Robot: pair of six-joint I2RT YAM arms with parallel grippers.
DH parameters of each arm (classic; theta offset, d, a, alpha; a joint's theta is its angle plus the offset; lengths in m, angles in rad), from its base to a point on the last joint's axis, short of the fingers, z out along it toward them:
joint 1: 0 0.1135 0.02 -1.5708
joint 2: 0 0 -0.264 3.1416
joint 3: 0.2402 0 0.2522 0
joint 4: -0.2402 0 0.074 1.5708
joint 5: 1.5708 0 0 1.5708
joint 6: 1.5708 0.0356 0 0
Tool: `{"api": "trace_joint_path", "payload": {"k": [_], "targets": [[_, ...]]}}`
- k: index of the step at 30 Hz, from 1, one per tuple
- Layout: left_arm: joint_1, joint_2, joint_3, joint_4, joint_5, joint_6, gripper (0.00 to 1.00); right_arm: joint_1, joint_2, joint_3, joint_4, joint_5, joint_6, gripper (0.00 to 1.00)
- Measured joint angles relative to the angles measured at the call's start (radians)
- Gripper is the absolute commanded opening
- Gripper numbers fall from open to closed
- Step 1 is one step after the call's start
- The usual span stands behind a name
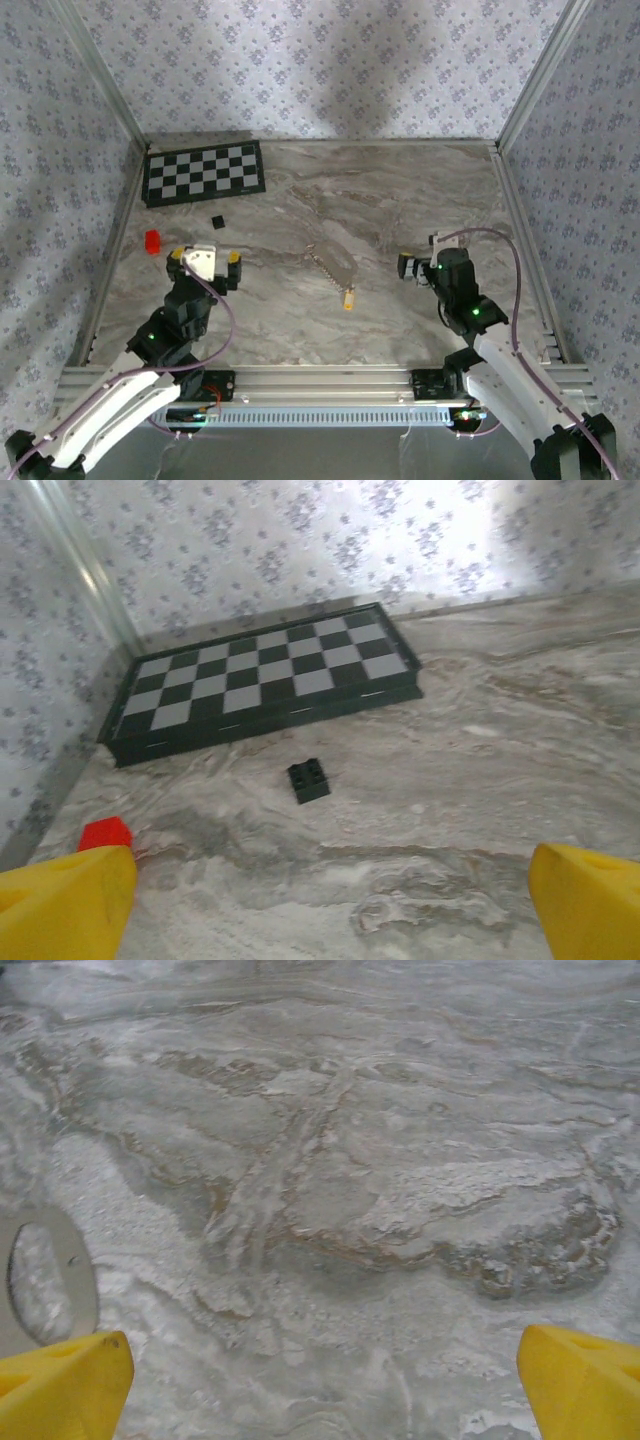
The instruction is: Put the keys on the keyring
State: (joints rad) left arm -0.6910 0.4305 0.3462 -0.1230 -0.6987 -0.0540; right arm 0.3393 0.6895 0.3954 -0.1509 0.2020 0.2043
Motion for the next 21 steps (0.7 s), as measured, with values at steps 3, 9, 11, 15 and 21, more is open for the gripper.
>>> {"api": "trace_joint_path", "payload": {"k": [3, 9, 11, 15, 21], "targets": [[0.042, 0.011, -0.038, 0.028, -0.01, 0.011, 1.0, -0.032, 0.0, -0.011, 0.015, 0.02, 0.016, 1.0], [0.149, 0.032, -0.107, 0.131, -0.015, 0.04, 1.0, -0.063, -0.002, -0.045, 0.083, 0.089, 0.017, 0.99], [0.185, 0.043, -0.135, 0.182, 0.0, 0.064, 1.0, -0.069, -0.002, -0.055, 0.097, 0.123, 0.017, 1.0], [0.256, 0.106, -0.182, 0.268, 0.048, 0.102, 1.0, -0.076, 0.019, -0.058, 0.143, 0.183, 0.014, 1.0], [0.381, 0.267, -0.191, 0.386, 0.114, 0.095, 0.99, -0.078, 0.041, -0.164, 0.38, 0.189, -0.11, 1.0]]}}
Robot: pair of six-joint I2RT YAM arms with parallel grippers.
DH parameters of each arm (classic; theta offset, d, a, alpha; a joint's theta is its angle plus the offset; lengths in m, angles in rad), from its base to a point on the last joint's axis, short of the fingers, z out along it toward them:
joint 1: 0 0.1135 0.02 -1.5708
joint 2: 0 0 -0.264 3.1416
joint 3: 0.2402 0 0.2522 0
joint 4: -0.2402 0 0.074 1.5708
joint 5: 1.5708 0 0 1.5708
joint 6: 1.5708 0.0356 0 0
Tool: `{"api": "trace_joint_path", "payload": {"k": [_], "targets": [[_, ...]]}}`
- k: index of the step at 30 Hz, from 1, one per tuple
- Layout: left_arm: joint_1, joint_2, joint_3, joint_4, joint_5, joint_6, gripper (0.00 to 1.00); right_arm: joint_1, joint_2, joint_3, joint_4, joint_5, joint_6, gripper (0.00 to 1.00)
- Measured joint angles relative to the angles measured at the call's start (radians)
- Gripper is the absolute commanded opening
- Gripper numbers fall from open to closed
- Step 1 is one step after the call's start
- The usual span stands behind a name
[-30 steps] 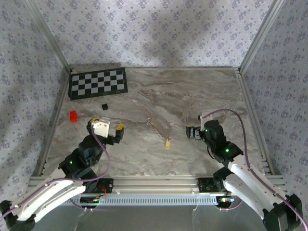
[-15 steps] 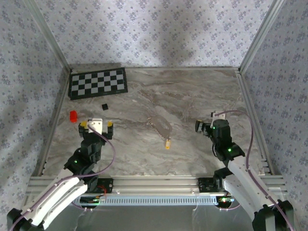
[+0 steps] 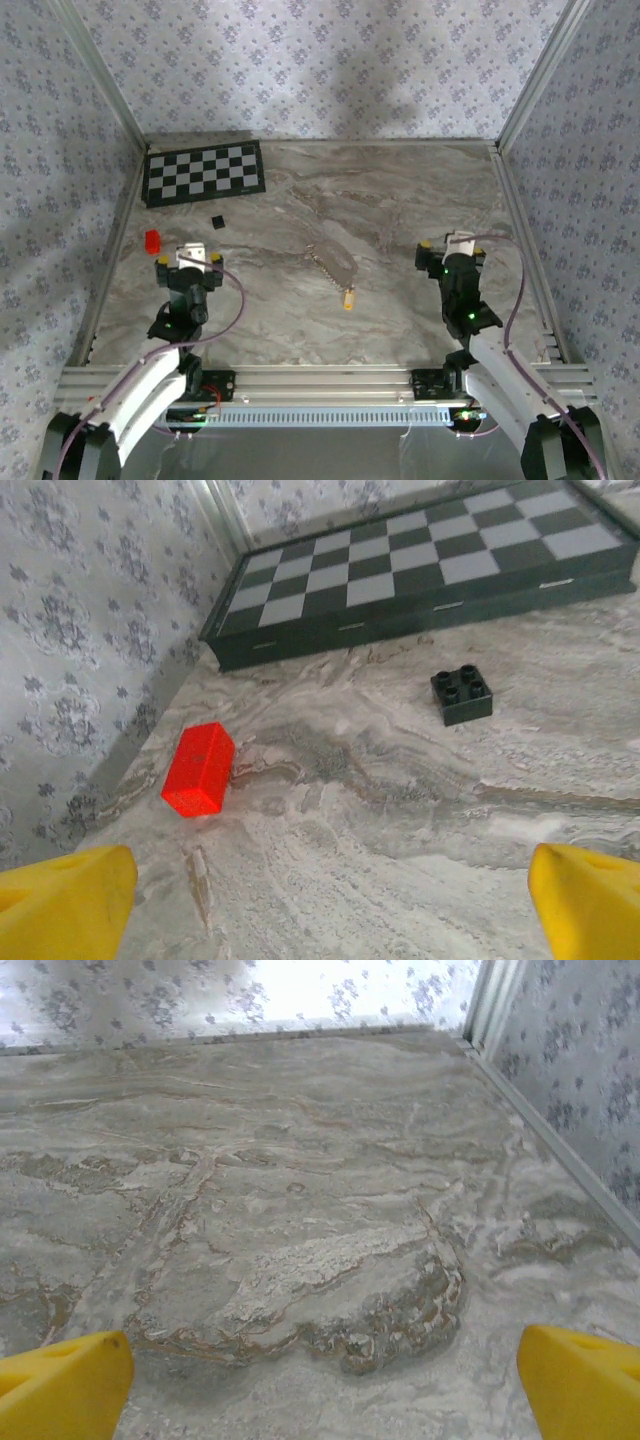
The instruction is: Put the keys on the keyring
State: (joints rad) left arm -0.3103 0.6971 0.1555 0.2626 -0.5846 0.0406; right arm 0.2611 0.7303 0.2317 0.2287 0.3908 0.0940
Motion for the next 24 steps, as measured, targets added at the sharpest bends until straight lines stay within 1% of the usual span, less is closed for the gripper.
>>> {"api": "trace_joint_path", "payload": {"k": [4, 7, 12, 18, 21, 24], "targets": [[0.068, 0.116, 0.0, 0.088, 0.048, -0.016, 1.0, -0.01, 0.083, -0.036, 0.087, -0.013, -0.059, 1.0], [0.101, 0.208, 0.0, 0.15, 0.074, -0.028, 1.0, -0.02, 0.166, -0.038, 0.174, -0.014, -0.08, 1.0], [0.137, 0.356, 0.017, 0.226, 0.105, -0.035, 1.0, -0.043, 0.321, -0.039, 0.311, -0.022, -0.092, 1.0], [0.207, 0.492, 0.079, 0.353, 0.162, -0.054, 1.0, -0.071, 0.458, -0.026, 0.422, -0.051, -0.092, 0.99], [0.225, 0.548, 0.1, 0.412, 0.186, -0.06, 1.0, -0.078, 0.529, 0.005, 0.463, -0.059, -0.108, 1.0], [0.226, 0.598, 0.118, 0.454, 0.207, -0.061, 1.0, -0.079, 0.582, 0.054, 0.476, -0.059, -0.132, 1.0]]}}
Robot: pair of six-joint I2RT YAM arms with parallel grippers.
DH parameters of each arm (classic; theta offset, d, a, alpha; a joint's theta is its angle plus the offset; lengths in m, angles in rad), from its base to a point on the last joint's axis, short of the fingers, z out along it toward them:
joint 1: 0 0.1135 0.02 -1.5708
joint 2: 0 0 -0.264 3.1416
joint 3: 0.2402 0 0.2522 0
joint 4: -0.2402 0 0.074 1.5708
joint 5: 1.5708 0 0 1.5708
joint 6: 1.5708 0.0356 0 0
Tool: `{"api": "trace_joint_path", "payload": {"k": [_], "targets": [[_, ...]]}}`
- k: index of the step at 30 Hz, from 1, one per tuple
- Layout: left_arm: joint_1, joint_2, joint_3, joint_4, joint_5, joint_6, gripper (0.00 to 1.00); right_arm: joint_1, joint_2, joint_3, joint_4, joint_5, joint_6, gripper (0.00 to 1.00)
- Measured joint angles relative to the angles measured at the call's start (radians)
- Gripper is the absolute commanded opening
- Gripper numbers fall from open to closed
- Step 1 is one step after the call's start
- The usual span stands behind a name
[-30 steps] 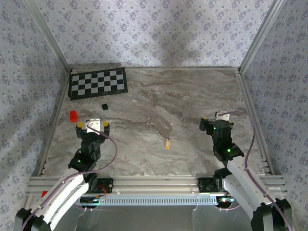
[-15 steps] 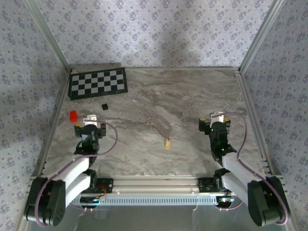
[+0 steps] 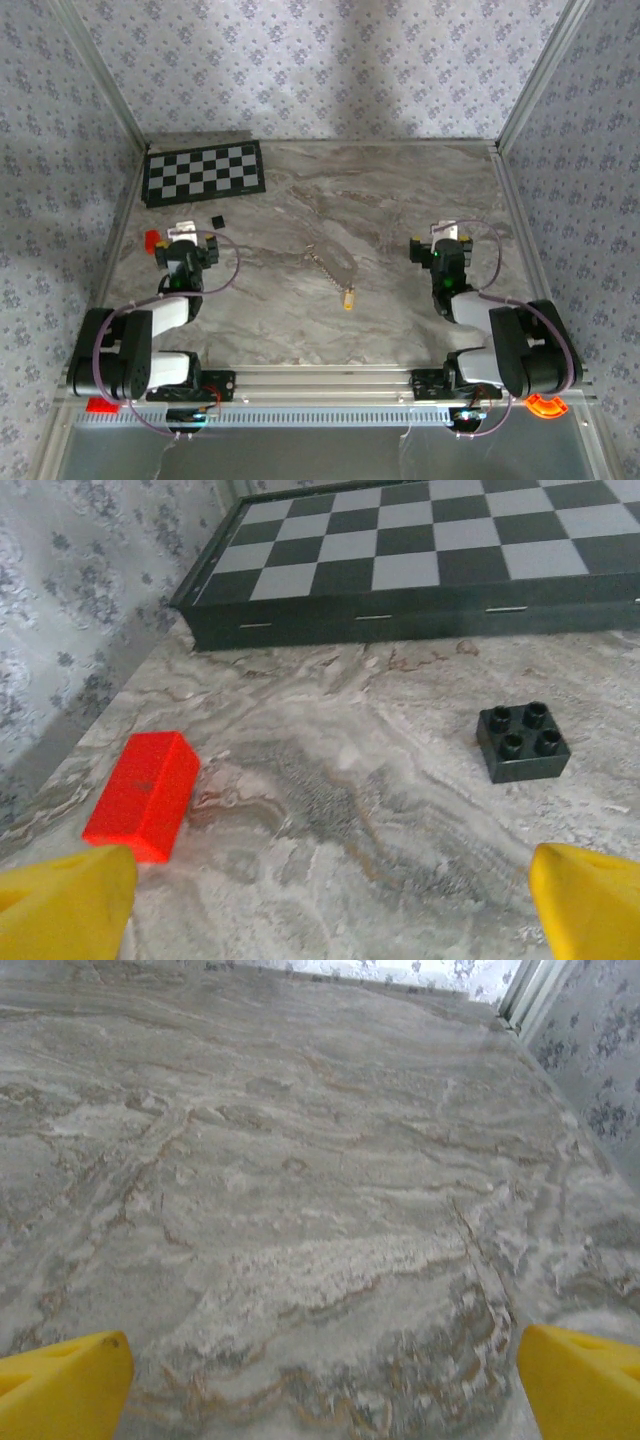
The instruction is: Put the keys on the keyring
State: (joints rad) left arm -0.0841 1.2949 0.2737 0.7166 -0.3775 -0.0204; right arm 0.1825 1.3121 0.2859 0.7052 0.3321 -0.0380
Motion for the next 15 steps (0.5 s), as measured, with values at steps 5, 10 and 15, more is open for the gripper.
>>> {"api": "trace_joint_path", "payload": {"k": [5, 10, 15], "targets": [[0.006, 0.104, 0.016, 0.104, 0.024, 0.0, 1.0, 0.0, 0.005, 0.016, 0.018, 0.0, -0.005, 1.0], [0.006, 0.18, 0.029, 0.145, 0.039, 0.0, 1.0, -0.011, 0.01, 0.016, 0.029, 0.003, -0.005, 1.0], [0.006, 0.233, 0.049, 0.177, 0.042, 0.0, 1.0, -0.013, 0.068, 0.016, 0.107, 0.037, -0.025, 1.0]]}}
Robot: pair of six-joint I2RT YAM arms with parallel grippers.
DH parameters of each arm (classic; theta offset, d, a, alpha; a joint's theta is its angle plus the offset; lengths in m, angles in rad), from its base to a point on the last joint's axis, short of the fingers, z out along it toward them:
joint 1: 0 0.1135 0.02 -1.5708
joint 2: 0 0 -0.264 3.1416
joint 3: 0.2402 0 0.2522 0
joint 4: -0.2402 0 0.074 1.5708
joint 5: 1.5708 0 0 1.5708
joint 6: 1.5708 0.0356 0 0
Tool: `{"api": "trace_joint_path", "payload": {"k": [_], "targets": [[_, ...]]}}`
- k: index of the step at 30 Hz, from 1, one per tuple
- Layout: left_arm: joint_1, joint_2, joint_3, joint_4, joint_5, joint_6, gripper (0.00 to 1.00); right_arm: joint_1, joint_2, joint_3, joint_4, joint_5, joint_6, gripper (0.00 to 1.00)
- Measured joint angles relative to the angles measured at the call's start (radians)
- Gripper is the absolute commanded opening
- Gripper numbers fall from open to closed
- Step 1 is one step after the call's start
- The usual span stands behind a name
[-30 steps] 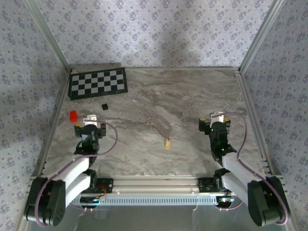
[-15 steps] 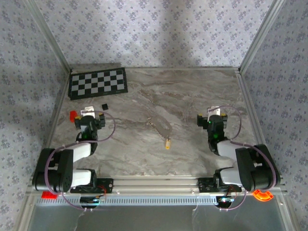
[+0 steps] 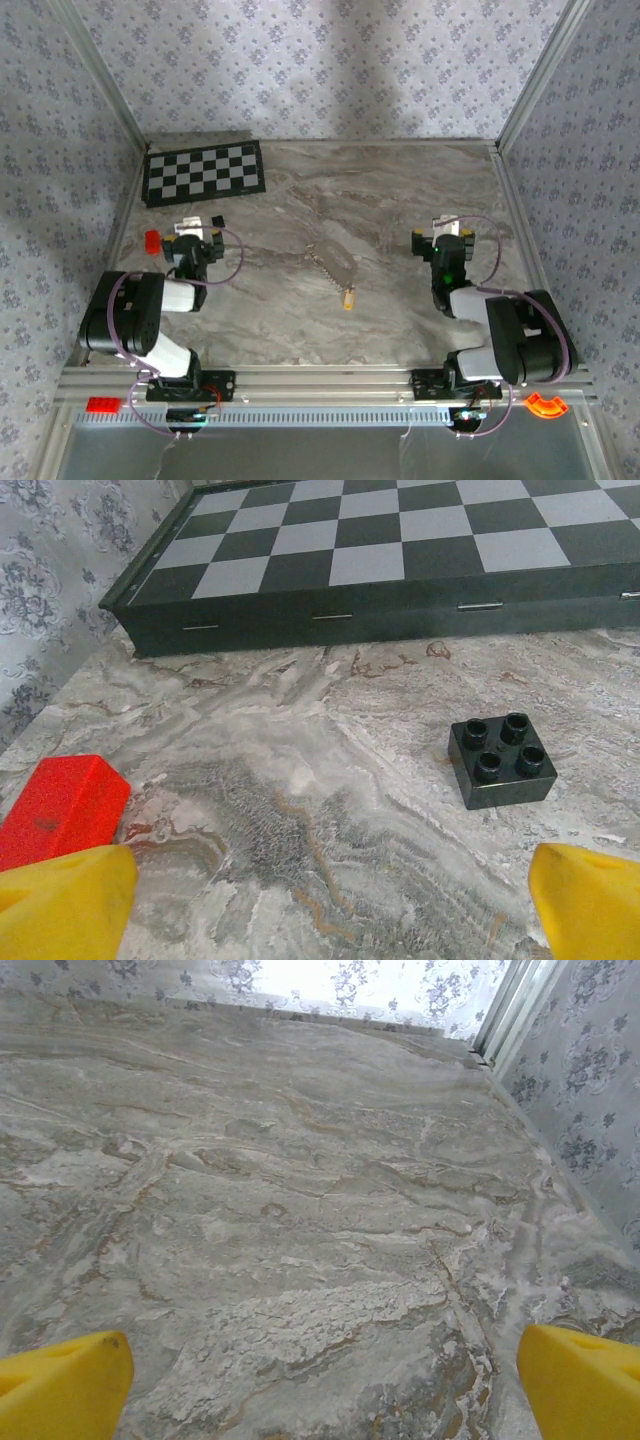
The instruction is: Put the keys on the keyring
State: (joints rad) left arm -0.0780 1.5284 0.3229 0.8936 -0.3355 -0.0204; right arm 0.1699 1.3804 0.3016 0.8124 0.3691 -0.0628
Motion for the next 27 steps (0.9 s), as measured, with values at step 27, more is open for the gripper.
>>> {"api": "trace_joint_path", "payload": {"k": [27], "targets": [[0.05, 0.006, 0.047, -0.038, 0.06, -0.027, 1.0, -0.146, 0.16, 0.04, 0.1, -0.109, 0.048, 1.0]]}}
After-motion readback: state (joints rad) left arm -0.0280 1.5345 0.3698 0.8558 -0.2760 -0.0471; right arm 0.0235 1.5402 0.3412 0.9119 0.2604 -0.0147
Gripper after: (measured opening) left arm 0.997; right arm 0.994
